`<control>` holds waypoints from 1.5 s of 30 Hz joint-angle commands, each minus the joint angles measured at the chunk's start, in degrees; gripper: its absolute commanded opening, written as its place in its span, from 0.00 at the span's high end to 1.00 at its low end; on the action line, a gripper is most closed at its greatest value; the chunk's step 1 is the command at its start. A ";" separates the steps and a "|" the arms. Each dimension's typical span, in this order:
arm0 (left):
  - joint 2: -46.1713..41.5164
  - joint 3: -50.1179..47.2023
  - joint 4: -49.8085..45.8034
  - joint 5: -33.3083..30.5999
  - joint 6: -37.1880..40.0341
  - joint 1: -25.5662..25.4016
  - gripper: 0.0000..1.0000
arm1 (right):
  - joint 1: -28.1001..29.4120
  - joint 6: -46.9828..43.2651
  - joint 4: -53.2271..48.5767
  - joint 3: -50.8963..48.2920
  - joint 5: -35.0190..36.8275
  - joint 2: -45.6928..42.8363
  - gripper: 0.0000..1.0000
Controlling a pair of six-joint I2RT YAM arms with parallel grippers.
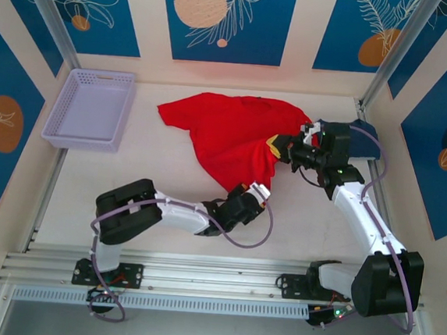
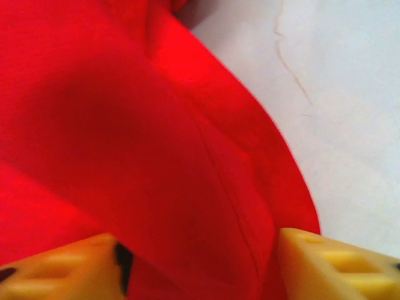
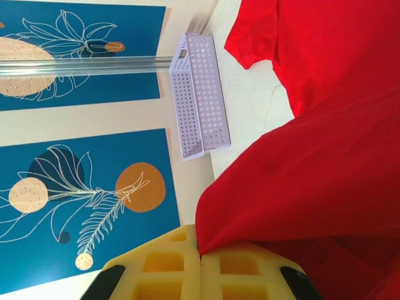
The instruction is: Fold the inside-out t-shirt
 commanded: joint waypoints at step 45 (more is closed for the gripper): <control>-33.96 14.53 -46.09 31.71 -6.95 20.79 1.00 | 24.34 -50.62 -10.55 -16.13 24.48 -17.06 0.48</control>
